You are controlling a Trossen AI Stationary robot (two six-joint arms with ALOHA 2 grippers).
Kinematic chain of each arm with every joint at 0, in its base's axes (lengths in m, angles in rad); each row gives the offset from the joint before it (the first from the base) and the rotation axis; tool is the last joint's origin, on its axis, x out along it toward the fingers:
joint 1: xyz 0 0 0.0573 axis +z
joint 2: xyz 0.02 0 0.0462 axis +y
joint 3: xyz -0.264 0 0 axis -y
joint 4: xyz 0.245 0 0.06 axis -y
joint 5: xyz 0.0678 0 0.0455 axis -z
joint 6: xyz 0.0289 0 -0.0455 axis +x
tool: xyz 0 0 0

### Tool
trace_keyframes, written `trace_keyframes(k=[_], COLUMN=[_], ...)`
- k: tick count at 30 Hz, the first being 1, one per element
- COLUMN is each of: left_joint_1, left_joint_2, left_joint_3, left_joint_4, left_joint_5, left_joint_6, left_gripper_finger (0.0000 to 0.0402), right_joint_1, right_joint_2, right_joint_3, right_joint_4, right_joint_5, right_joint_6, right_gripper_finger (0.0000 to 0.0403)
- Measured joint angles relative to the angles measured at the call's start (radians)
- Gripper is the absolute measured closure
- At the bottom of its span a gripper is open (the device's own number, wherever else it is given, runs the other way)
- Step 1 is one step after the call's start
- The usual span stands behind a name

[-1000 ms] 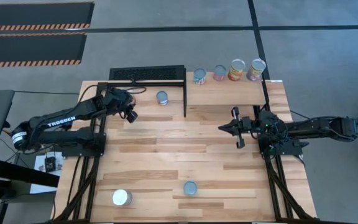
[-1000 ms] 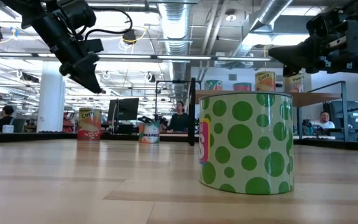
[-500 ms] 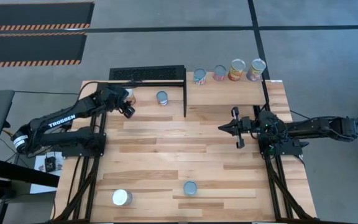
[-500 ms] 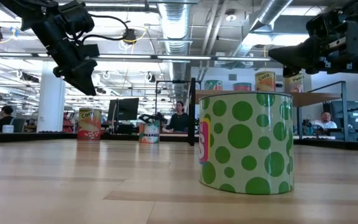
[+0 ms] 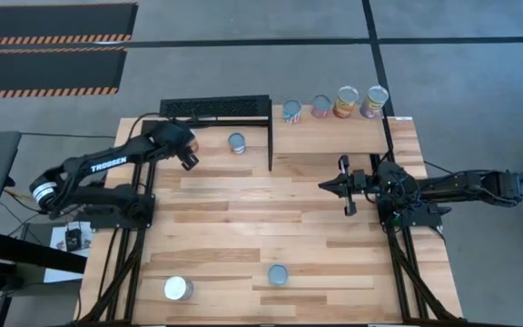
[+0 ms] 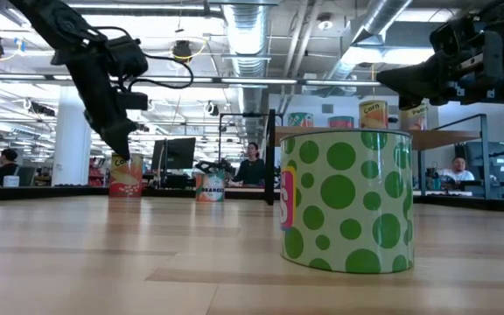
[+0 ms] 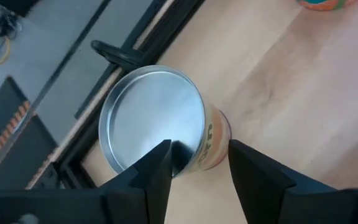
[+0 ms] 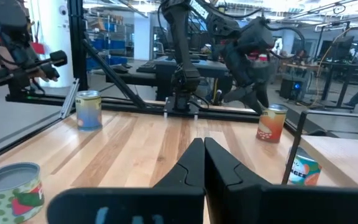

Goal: Pick and place cans onto a shelf
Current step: Put the large canned corn on the shelf

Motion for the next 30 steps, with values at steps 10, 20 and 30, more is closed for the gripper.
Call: trace_keyframes(k=[10,20,30], left_joint_1=[0.000,-0.156,-0.551], left_joint_2=[0.018,0.019,0.019], left_joint_3=[0.006,0.145,0.189], left_joint_4=[-0.002,-0.201,-0.132], left_joint_5=[-0.016,0.111,0.181], left_joint_6=[0.067,-0.019,-0.290], left_gripper_finger=[0.0365,0.0401,0.0400], right_joint_1=[0.000,0.000,0.000], right_joint_2=[0.000,0.000,0.000], right_joint_3=[0.000,0.000,0.000], right_joint_4=[0.000,-0.001,-0.003], right_joint_5=[0.000,0.003,0.026], right_joint_6=[-0.002,0.002,0.003], right_gripper_finger=[0.0391,0.0391,0.0391])
